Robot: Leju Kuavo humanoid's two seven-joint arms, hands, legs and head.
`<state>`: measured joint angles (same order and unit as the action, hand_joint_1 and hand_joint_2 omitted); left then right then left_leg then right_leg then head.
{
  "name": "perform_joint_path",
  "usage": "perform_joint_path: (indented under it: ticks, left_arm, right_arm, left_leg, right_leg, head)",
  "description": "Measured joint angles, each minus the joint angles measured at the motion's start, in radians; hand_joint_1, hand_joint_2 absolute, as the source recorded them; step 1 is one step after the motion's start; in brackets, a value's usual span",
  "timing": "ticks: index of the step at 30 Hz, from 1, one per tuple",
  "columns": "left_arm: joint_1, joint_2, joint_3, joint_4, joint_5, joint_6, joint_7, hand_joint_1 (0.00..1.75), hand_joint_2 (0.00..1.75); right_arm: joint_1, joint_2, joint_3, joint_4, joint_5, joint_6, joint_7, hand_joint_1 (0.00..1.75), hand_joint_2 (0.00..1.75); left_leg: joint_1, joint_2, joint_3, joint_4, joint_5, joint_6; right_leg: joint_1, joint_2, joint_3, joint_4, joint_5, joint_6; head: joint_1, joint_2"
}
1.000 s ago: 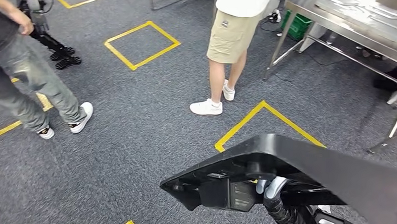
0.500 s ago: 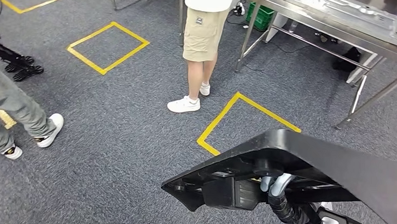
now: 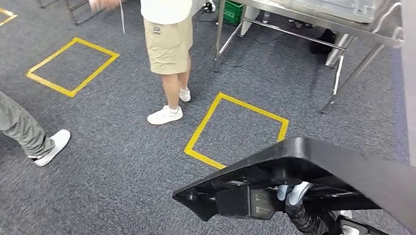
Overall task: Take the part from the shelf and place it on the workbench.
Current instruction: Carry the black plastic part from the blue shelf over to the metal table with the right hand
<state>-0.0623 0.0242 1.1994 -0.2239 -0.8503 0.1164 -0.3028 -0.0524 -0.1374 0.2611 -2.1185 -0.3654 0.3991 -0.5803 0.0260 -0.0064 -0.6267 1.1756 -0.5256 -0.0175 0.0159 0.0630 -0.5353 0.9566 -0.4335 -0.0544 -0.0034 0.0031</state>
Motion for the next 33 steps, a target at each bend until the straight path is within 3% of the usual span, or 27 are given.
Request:
perform_joint_path:
  ticks: [2, 3, 4, 6, 8, 10, 12, 13, 14, 15, 17, 19, 21, 22, 24, 26, 27, 28, 29, 30, 31, 33]
  left_arm:
    - [0.0, 0.0, 0.0, 0.0, 0.0, -0.001, -0.002, 0.0, 1.75]
    - [0.001, -0.001, 0.0, 0.0, 0.0, -0.001, -0.003, 0.0, 1.75]
    - [0.0, -0.001, 0.0, 0.0, 0.0, -0.001, -0.004, 0.0, 1.75]
    - [-0.004, -0.004, 0.001, 0.0, 0.0, 0.0, -0.008, 0.0, 1.75]
    - [-0.008, -0.007, 0.001, 0.0, 0.0, 0.0, -0.011, 0.0, 1.75]
    - [-0.007, -0.007, 0.002, 0.0, 0.001, -0.001, -0.013, 0.0, 1.75]
    - [-0.003, -0.008, 0.003, 0.0, 0.001, -0.002, -0.016, 0.0, 1.75]
    - [-0.003, -0.008, 0.004, 0.0, 0.002, -0.004, -0.021, 0.0, 1.75]
    - [-0.003, -0.008, 0.004, 0.0, 0.002, -0.006, -0.027, 0.0, 1.75]
    - [-0.005, -0.008, 0.004, 0.0, 0.002, -0.009, -0.034, 0.0, 1.75]
    - [-0.008, -0.009, 0.004, 0.0, 0.003, -0.016, -0.047, 0.0, 1.75]
    - [-0.01, -0.01, 0.005, 0.0, 0.004, -0.022, -0.057, 0.0, 1.75]
    - [-0.012, -0.011, 0.006, 0.0, 0.005, -0.031, -0.068, 0.0, 1.75]
    - [-0.015, -0.012, 0.007, 0.0, 0.007, -0.036, -0.074, 0.0, 1.75]
    - [-0.019, -0.012, 0.009, 0.0, 0.012, -0.048, -0.086, 0.0, 1.75]
    - [-0.016, -0.01, 0.014, 0.0, 0.018, -0.062, -0.096, 0.0, 1.75]
    - [-0.012, -0.009, 0.017, 0.0, 0.021, -0.068, -0.098, 0.0, 1.75]
    - [-0.009, -0.009, 0.02, 0.0, 0.023, -0.074, -0.101, 0.0, 1.75]
    - [-0.007, -0.008, 0.022, 0.0, 0.023, -0.08, -0.102, 0.0, 1.75]
    - [-0.007, -0.008, 0.023, 0.0, 0.025, -0.088, -0.102, 0.0, 1.75]
    - [-0.008, -0.008, 0.024, 0.0, 0.028, -0.097, -0.102, 0.0, 1.75]
    - [-0.011, -0.007, 0.027, 0.0, 0.035, -0.118, -0.1, 0.0, 1.75]
  right_arm:
    - [0.001, -0.003, -0.007, 0.001, -0.004, 0.005, 0.002, 1.75, 1.75]
    - [0.0, -0.004, -0.011, 0.002, -0.006, 0.01, 0.004, 1.75, 1.75]
    - [-0.001, -0.005, -0.015, 0.003, -0.008, 0.015, 0.007, 1.75, 1.75]
    - [-0.001, -0.007, -0.023, 0.003, -0.012, 0.022, 0.014, 1.75, 1.75]
    - [-0.004, -0.008, -0.031, 0.004, -0.014, 0.027, 0.019, 1.75, 1.75]
    - [-0.008, -0.008, -0.037, 0.004, -0.014, 0.03, 0.02, 1.75, 1.75]
    - [-0.009, -0.008, -0.041, 0.007, -0.014, 0.032, 0.02, 1.75, 1.75]
    - [-0.008, -0.008, -0.043, 0.009, -0.014, 0.033, 0.02, 1.75, 1.75]
    - [-0.008, -0.008, -0.044, 0.01, -0.014, 0.036, 0.021, 1.75, 1.75]
    - [-0.008, -0.008, -0.046, 0.011, -0.014, 0.039, 0.022, 1.75, 1.75]
    - [-0.01, -0.008, -0.05, 0.011, -0.014, 0.045, 0.024, 1.75, 1.75]
    - [-0.013, -0.008, -0.055, 0.011, -0.013, 0.048, 0.027, 1.75, 1.75]
    - [-0.013, -0.008, -0.061, 0.011, -0.013, 0.049, 0.031, 1.75, 1.75]
    - [-0.012, -0.008, -0.063, 0.009, -0.013, 0.049, 0.033, 1.75, 1.75]
    - [-0.014, -0.007, -0.065, 0.007, -0.013, 0.051, 0.035, 1.75, 1.75]
    - [-0.015, -0.007, -0.066, 0.007, -0.013, 0.052, 0.037, 1.75, 1.75]
    - [-0.012, -0.007, -0.066, 0.008, -0.013, 0.052, 0.038, 1.75, 1.75]
    - [-0.009, -0.007, -0.066, 0.008, -0.012, 0.052, 0.037, 1.75, 1.75]
    - [-0.005, -0.007, -0.067, 0.008, -0.009, 0.052, 0.036, 1.75, 1.75]
    - [-0.002, -0.007, -0.068, 0.008, -0.004, 0.052, 0.035, 1.75, 1.75]
    - [0.001, -0.007, -0.07, 0.009, 0.003, 0.053, 0.033, 1.75, 1.75]
    - [0.005, -0.007, -0.074, 0.01, 0.013, 0.057, 0.028, 1.75, 1.75]
  left_leg:
    - [0.007, -0.039, 0.052, -0.134, 0.065, -0.001]
    - [0.008, -0.054, 0.069, -0.175, 0.077, 0.002]
    - [0.007, -0.06, 0.077, -0.192, 0.076, 0.008]
    - [0.005, -0.041, 0.08, -0.196, 0.075, 0.024]
    - [0.007, -0.019, 0.081, -0.197, 0.075, 0.036]
    - [0.007, 0.004, 0.082, -0.197, 0.074, 0.042]
    - [0.006, 0.028, 0.082, -0.196, 0.069, 0.042]
    - [0.005, 0.04, 0.084, -0.195, 0.066, 0.041]
    - [0.004, 0.052, 0.088, -0.195, 0.062, 0.04]
    - [0.003, 0.063, 0.093, -0.195, 0.059, 0.038]
    - [0.0, 0.083, 0.106, -0.199, 0.052, 0.034]
    - [-0.002, 0.101, 0.115, -0.204, 0.046, 0.026]
    - [-0.005, 0.122, 0.126, -0.214, 0.043, 0.015]
    - [-0.005, 0.118, 0.132, -0.213, 0.039, 0.01]
    - [-0.005, 0.076, 0.113, -0.159, 0.004, 0.006]
    - [-0.004, 0.026, 0.045, -0.021, -0.059, 0.008]
    - [-0.005, 0.016, 0.006, 0.045, -0.08, 0.007]
    - [-0.006, 0.012, -0.02, 0.082, -0.081, 0.007]
    - [-0.006, 0.011, -0.028, 0.078, -0.061, 0.006]
    - [-0.006, 0.01, -0.016, 0.035, -0.023, 0.007]
    - [-0.006, 0.008, 0.011, -0.035, 0.023, 0.008]
    - [-0.005, -0.001, 0.06, -0.158, 0.074, 0.014]
  right_leg:
    - [0.0, 0.024, 0.004, 0.01, -0.011, 0.011]
    - [0.0, 0.035, 0.002, 0.013, -0.015, 0.016]
    - [-0.001, 0.046, -0.001, 0.014, -0.016, 0.021]
    - [-0.005, 0.057, -0.009, 0.018, -0.017, 0.029]
    - [-0.006, 0.016, -0.03, 0.062, -0.043, 0.041]
    - [-0.011, -0.041, -0.092, 0.181, -0.105, 0.056]
    - [-0.02, -0.057, -0.161, 0.304, -0.147, 0.066]
    - [-0.023, -0.06, -0.175, 0.323, -0.142, 0.067]
    - [-0.023, -0.062, -0.167, 0.298, -0.117, 0.065]
    - [-0.021, -0.07, -0.138, 0.235, -0.077, 0.06]
    - [-0.011, -0.109, -0.065, 0.088, -0.012, 0.043]
    - [0.0, -0.131, -0.037, 0.026, 0.001, 0.03]
    - [0.002, -0.11, -0.033, 0.017, 0.001, 0.022]
    - [0.0, -0.099, -0.027, 0.007, 0.004, 0.019]
    - [-0.006, -0.078, -0.012, -0.011, 0.012, 0.014]
    - [-0.007, -0.057, -0.009, -0.013, 0.012, 0.008]
    - [-0.005, -0.045, -0.009, -0.01, 0.009, 0.006]
    - [-0.004, -0.034, -0.007, -0.007, 0.006, 0.004]
    - [-0.003, -0.024, -0.005, -0.004, 0.003, 0.004]
    - [-0.003, -0.016, -0.002, 0.0, -0.001, 0.005]
    - [-0.003, -0.009, 0.002, 0.003, -0.007, 0.007]
    - [0.0, 0.003, 0.007, 0.01, -0.018, 0.016]
  head:
    - [0.0, 0.0]
    - [0.0, 0.0]
    - [0.001, 0.0]
    - [0.001, 0.0]
    - [0.001, 0.0]
    - [0.002, 0.0]
    - [0.001, 0.0]
    - [0.002, 0.0]
    - [0.002, 0.0]
    - [0.002, 0.0]
    - [0.002, 0.0]
    - [0.002, 0.0]
    - [0.001, 0.0]
    - [0.001, 0.0]
    - [0.001, 0.0]
    - [0.0, 0.0]
    - [0.0, 0.0]
    - [0.0, 0.0]
    - [0.0, 0.0]
    - [0.0, 0.0]
    - [0.0, 0.0]
    - [0.0, 0.0]
